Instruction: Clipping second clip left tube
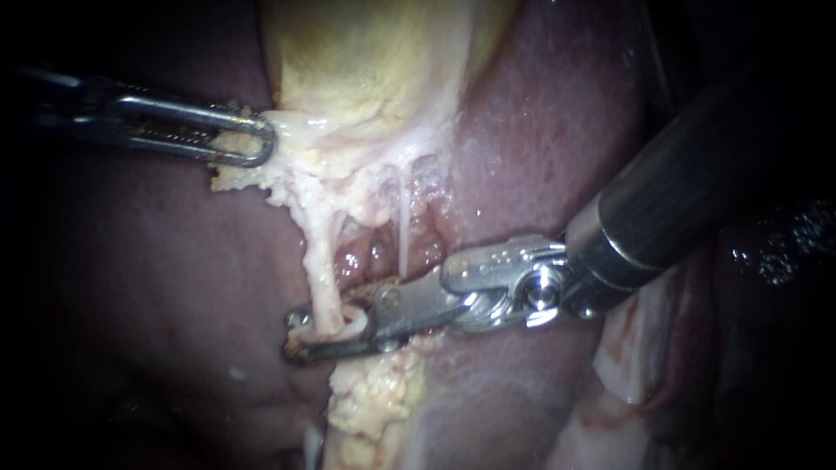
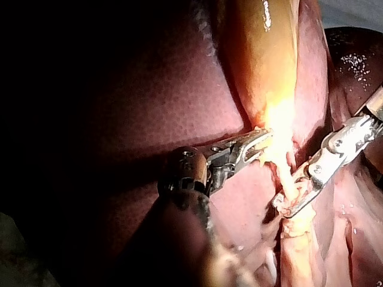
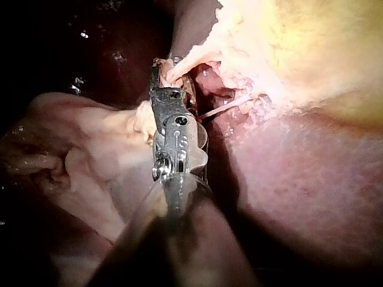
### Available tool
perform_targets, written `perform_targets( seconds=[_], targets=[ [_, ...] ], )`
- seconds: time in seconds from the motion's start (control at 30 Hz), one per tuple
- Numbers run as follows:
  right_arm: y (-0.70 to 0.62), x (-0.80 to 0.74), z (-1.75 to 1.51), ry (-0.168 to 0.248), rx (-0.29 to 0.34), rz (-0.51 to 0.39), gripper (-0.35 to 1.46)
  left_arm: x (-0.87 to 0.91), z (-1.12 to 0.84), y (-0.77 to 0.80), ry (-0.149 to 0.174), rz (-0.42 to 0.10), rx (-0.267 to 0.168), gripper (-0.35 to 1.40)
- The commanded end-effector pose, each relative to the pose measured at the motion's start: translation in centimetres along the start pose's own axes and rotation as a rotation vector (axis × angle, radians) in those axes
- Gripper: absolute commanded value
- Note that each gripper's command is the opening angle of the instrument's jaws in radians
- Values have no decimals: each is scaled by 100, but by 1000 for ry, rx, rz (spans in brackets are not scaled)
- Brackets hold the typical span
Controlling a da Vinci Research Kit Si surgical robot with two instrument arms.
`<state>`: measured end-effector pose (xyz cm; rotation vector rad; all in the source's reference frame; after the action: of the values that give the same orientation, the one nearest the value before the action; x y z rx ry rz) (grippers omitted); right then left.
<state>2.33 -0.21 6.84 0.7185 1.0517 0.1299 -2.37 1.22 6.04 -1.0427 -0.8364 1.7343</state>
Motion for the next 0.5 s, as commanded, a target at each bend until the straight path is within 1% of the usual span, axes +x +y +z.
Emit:
perform_targets(
  seconds=[0.03,0.17,0.23,0.37,0.43,0.5],
  targets=[
    [0,0,0,6,0,0,-17,0,0,0,0,0,0,-35],
    [1,0,0,26,3,-2,16,0,0,0,0,0,0,-35],
    [3,-1,-1,46,11,-4,31,0,0,0,0,0,0,-35],
    [7,-3,-2,102,17,10,44,0,0,0,0,0,0,-35],
    [9,-5,-3,138,23,31,47,0,0,0,0,0,0,-35],
    [12,-7,-5,161,28,47,48,0,0,0,0,0,0,-35]
  ],
)
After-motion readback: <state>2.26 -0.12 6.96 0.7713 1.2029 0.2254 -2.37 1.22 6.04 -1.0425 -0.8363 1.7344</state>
